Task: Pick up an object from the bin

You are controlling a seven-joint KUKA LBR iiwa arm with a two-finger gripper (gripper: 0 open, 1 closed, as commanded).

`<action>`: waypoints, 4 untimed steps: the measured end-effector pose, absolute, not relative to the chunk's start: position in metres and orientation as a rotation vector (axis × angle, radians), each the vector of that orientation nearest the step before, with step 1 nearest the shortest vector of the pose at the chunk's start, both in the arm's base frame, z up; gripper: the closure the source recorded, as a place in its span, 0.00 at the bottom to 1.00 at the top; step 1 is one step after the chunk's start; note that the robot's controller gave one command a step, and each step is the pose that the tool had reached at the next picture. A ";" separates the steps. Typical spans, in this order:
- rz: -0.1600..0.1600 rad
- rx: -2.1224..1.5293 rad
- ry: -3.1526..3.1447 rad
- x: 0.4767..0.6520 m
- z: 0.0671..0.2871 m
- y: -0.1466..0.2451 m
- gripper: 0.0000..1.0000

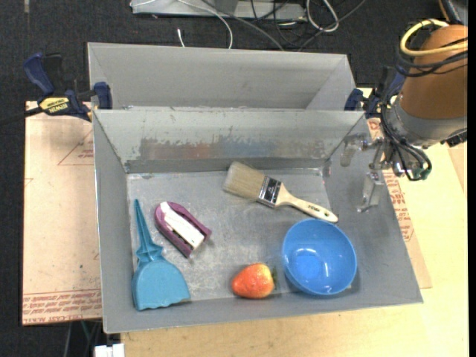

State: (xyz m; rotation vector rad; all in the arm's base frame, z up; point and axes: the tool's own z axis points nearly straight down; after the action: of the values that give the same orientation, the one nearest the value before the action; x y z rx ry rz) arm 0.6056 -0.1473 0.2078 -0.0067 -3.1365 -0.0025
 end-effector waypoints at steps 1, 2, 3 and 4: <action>0.000 0.000 -3.144 0.607 0.213 -0.146 0.00; -0.001 0.435 -3.114 0.563 0.102 -0.113 0.00; 0.004 0.640 -3.087 0.551 0.160 -0.103 0.00; -0.008 -0.175 -3.127 0.556 0.098 -0.087 0.00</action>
Offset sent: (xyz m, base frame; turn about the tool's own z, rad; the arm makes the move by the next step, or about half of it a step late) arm -0.0562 0.0436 -0.1378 -0.3628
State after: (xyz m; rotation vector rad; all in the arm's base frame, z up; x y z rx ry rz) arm 0.5560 -0.0866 0.0978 -0.1752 -3.1266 -0.0082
